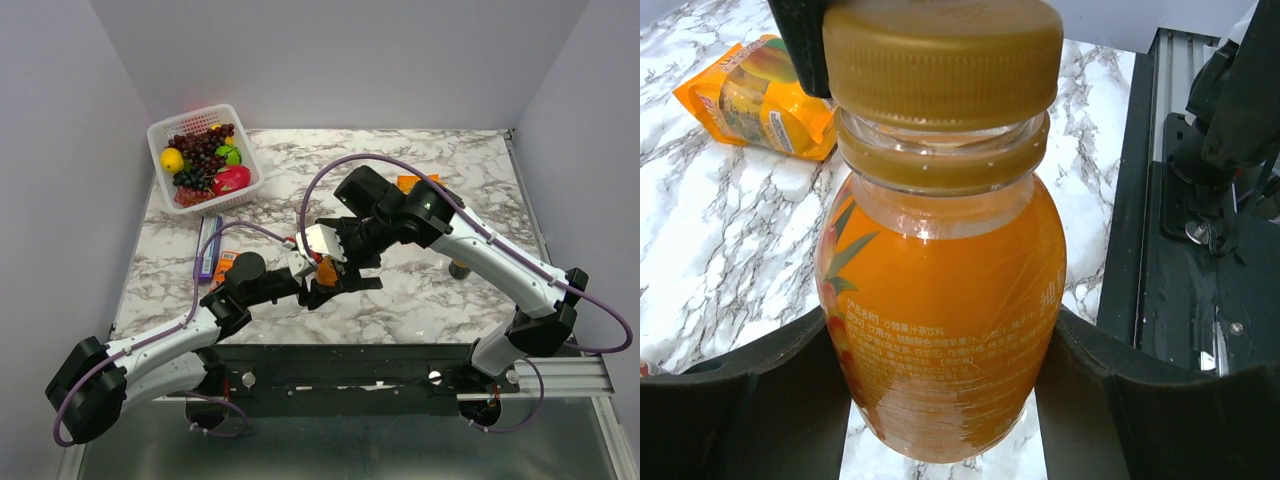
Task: Screw on the bottle caps
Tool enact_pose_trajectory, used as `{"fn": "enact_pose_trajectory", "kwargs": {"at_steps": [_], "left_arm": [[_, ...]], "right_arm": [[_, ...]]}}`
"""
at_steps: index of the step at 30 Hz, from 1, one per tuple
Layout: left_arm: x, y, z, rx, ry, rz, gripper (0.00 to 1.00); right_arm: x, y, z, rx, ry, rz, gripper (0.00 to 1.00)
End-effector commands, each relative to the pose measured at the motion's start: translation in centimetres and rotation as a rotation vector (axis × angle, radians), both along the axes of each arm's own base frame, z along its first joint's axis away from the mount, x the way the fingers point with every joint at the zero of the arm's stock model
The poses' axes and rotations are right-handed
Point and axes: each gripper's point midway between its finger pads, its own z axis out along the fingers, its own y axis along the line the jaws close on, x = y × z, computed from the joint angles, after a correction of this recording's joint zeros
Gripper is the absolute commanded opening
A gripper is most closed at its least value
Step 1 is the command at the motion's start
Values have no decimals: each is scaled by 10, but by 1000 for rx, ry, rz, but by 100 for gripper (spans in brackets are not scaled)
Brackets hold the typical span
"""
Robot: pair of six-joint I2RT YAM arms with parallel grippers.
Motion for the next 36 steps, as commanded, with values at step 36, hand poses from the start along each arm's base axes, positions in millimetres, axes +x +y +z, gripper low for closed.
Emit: {"fn": "enact_pose_trajectory", "kwargs": {"at_steps": [36], "left_arm": [[16,10,5,-15,-16,42,0]], "right_arm": [[39,-45,14,-24,-27,-347,100]]}}
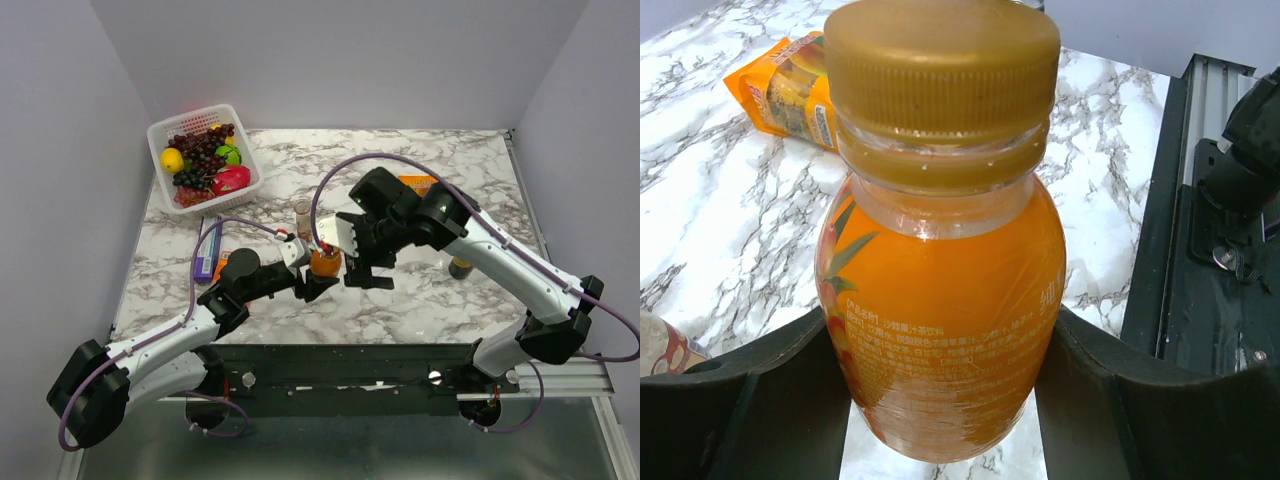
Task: Screw on the bottle caps
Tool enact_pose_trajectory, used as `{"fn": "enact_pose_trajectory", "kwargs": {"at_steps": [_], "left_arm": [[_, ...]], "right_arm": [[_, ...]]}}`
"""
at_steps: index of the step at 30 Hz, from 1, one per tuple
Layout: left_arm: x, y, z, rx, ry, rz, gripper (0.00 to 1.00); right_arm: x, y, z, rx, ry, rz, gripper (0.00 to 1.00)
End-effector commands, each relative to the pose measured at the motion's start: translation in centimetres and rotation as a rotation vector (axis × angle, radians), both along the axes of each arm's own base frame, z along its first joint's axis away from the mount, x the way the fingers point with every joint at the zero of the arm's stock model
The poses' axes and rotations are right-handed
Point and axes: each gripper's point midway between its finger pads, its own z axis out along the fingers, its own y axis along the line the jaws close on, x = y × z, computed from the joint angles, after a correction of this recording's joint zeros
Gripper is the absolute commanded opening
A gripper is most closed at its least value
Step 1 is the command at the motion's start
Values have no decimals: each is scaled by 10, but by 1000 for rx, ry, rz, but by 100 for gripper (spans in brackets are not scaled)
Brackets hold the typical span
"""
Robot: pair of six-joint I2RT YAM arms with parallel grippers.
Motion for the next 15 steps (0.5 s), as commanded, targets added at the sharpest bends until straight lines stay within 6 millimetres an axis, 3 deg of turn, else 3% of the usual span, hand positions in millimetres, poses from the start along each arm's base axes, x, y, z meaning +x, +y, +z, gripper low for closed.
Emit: {"fn": "enact_pose_trajectory", "kwargs": {"at_steps": [1,2,6,15], "left_arm": [[-4,-2,0,15,-38,-41,0],[-6,-3,1,15,-36,-58,0],[-7,-7,3,21,-29,-84,0],[-3,-11,10,25,-48,-85,0]], "right_arm": [[36,-6,29,73,-25,-168,100],[40,-1,41,99,-44,-159,100],[38,22,49,178,-47,-30,100],[7,39,33,188,25,159,100]]}}
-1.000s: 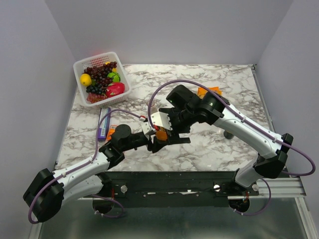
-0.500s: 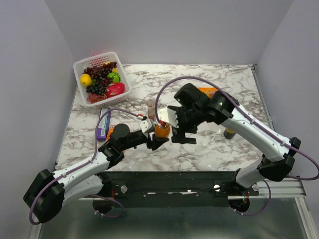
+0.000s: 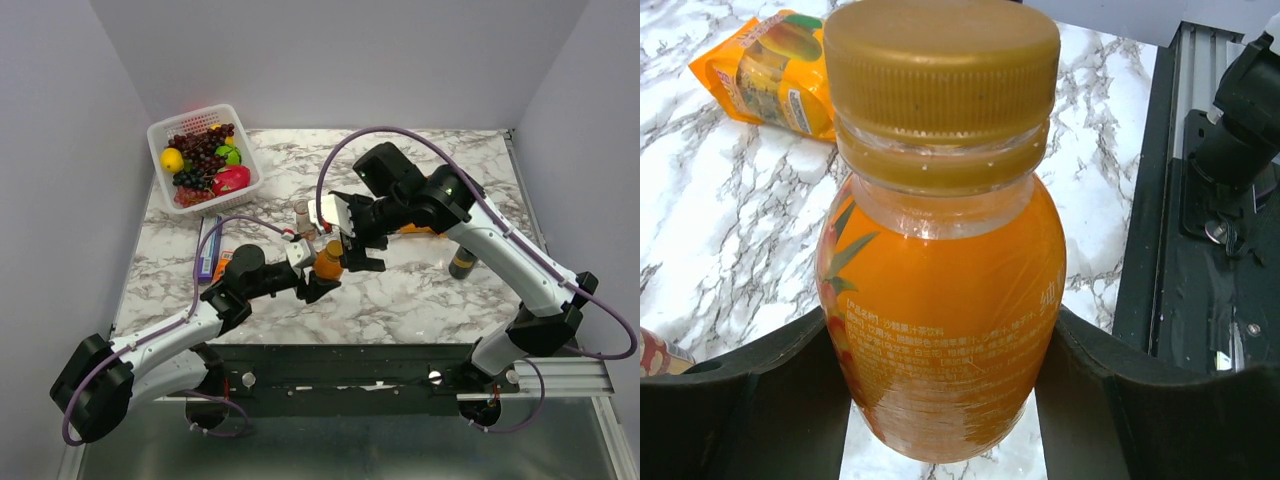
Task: Screw on the bottle caps
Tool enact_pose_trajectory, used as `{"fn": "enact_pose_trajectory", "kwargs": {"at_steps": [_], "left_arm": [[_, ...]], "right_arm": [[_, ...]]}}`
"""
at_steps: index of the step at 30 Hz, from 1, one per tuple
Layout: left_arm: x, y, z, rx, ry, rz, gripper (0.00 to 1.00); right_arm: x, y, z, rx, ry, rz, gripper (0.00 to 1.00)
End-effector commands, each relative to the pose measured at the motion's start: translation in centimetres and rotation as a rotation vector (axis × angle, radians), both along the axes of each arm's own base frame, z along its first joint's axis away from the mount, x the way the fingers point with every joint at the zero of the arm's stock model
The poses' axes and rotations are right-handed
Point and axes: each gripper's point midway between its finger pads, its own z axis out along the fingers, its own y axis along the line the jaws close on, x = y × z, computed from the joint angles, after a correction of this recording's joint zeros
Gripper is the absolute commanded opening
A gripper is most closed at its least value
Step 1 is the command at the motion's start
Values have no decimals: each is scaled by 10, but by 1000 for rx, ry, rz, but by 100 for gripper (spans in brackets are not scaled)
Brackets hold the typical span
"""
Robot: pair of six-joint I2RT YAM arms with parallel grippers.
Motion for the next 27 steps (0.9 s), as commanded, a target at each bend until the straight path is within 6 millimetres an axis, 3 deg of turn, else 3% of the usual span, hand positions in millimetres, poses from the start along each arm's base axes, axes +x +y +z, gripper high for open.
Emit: {"fn": "enact_pose_trajectory", "kwargs": {"at_steps": [1,11,27], "left_arm": [[1,-5,19,-23,-54,-35,0],[-2,-10,19,-8,-44,-71,0],[33,10,29,-91,59,102,0]], "right_arm": [[-18,12,-13,3,44,113,100],[-16,29,-23,-1,52,127,100],[-27,-13,-53,-121,59,70,100]]}}
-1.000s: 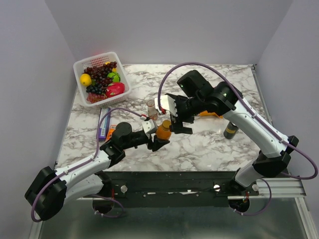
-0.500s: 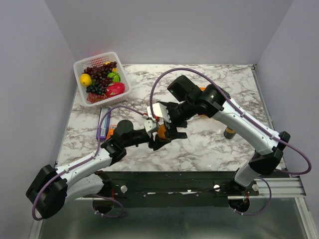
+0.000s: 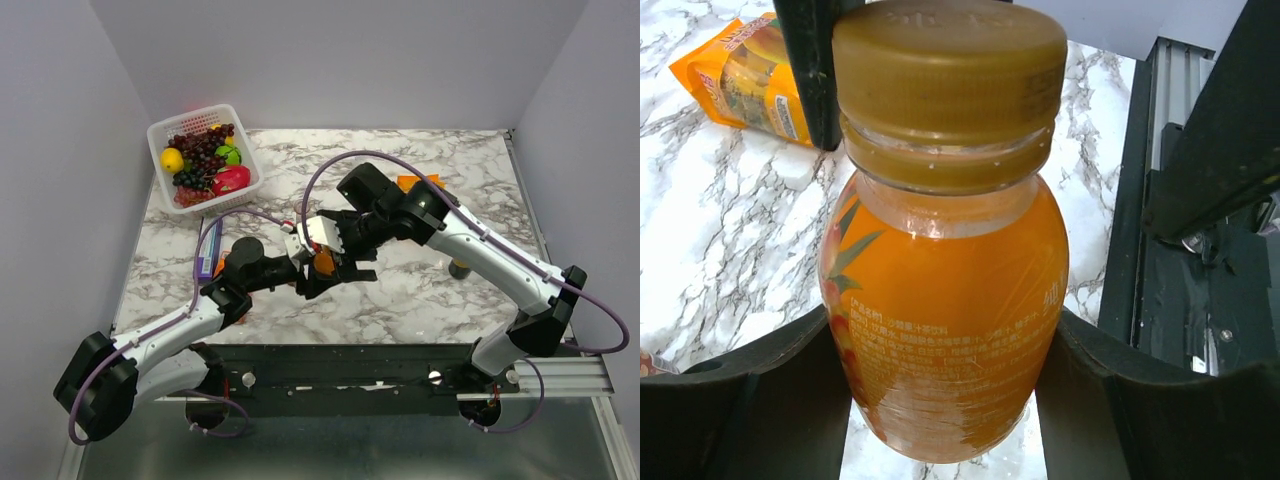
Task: Screw on the bottle caps
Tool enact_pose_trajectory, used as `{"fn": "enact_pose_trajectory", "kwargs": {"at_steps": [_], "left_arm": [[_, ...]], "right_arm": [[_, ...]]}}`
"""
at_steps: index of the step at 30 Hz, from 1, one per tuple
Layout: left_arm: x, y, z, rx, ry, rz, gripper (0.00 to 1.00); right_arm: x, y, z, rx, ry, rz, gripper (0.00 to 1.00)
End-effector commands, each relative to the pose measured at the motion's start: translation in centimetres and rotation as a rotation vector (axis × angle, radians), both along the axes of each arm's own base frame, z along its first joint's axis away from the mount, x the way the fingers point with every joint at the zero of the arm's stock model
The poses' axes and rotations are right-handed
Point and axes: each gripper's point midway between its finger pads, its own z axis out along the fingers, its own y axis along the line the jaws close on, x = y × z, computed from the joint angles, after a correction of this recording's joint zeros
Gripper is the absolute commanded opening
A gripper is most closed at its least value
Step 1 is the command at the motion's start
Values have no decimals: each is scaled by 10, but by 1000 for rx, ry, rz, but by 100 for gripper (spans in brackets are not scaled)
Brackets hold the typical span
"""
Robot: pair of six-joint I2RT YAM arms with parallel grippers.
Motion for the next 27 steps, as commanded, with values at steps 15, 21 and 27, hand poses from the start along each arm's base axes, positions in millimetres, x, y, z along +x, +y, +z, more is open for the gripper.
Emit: {"fn": "enact_pose_trajectory", "kwargs": {"at_steps": [15,21,27], "left_arm": [[29,17,-3,48,18,78,0],[10,22,-13,173,-56,-34,0],[-3,23,-5,239,-135,-111,0]], "right_arm": [[-25,-50,43,61,-11,-140,97],[-3,-18,68,163,-66,-59,94],[-16,-12,64,182,-109,140,94]]}}
